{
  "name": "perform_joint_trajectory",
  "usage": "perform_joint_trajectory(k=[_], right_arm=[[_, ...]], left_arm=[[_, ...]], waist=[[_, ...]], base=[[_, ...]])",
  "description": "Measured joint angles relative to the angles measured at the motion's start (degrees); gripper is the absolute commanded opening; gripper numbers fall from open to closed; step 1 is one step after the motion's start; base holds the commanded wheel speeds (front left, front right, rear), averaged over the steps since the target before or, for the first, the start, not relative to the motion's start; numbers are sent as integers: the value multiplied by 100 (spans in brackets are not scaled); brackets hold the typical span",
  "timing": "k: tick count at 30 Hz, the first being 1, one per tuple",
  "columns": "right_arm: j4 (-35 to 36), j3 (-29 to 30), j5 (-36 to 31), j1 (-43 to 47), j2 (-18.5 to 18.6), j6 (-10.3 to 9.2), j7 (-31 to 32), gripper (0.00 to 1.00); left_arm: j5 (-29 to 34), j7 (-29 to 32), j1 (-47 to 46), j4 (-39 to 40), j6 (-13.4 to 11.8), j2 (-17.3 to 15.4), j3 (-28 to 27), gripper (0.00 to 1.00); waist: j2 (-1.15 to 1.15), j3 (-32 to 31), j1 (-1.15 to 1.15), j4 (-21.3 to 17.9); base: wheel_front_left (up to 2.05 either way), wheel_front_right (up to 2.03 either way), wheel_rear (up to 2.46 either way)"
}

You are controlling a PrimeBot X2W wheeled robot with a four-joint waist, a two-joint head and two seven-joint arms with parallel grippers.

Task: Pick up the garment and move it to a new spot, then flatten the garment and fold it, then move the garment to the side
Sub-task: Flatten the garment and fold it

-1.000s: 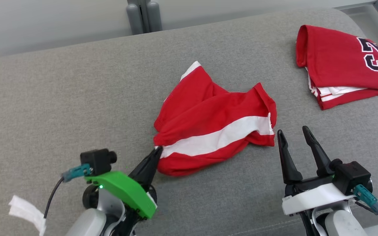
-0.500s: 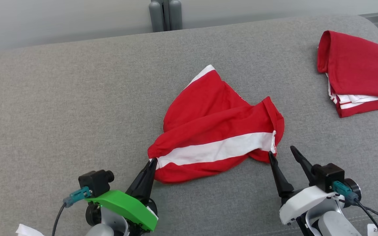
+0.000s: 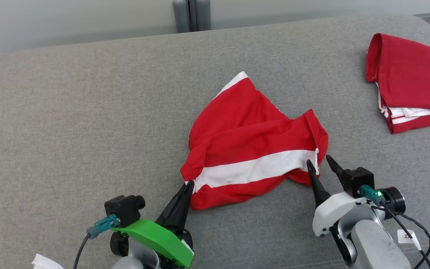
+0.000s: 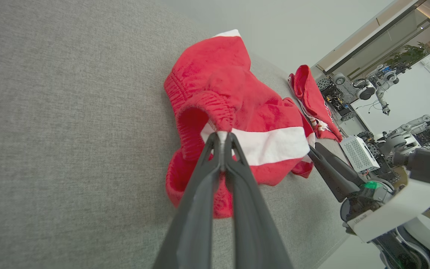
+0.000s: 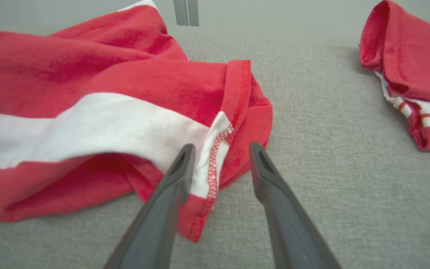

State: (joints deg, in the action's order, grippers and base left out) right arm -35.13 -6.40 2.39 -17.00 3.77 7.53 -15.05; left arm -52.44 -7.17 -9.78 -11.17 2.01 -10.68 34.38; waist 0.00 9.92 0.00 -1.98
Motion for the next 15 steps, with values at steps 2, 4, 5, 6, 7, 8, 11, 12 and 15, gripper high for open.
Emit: perform_joint_trajectory(k=[2,4,5,6,7,8,11,12,15], right_arm=[[-140,1,-9,-64,-34,0,-1,33],[-290,9,-9,-129,-60,0,0,22],[-353,30,-12,-157,-68,0,0,0],[-400,49,-31,-190,-70,0,0,0],[-416,92,-49,-216,-75,0,0,0],[-416,130,-53,-241,-77,0,0,0],[-299,255,31,-241,-81,0,0,0],[-198,312,154,-225,-86,0,0,0],[168,377,1043,-82,-86,0,0,0]], left_arm=[[5,-5,-3,13,-2,3,3,0],[7,-29,-6,23,-7,3,3,0],[7,-30,-10,27,-7,2,4,0],[8,-31,-16,34,-7,0,5,0],[8,-33,-20,40,-7,-4,2,0],[8,-45,-20,45,-8,-13,-1,0],[5,-55,-21,56,-9,-47,-53,0],[-14,-85,-21,63,-8,-59,-89,0],[-261,-94,-23,165,37,-69,-299,0]], waist=[[0,17,0,8],[0,34,0,16],[0,45,0,19],[0,55,0,24],[0,61,0,27],[0,68,0,29],[0,69,0,27],[0,63,0,27],[0,42,0,21]], base=[[0,0,0],[0,0,0],[0,0,0],[0,0,0],[0,0,0],[0,0,0],[0,0,0],[0,0,0],[0,0,0]])
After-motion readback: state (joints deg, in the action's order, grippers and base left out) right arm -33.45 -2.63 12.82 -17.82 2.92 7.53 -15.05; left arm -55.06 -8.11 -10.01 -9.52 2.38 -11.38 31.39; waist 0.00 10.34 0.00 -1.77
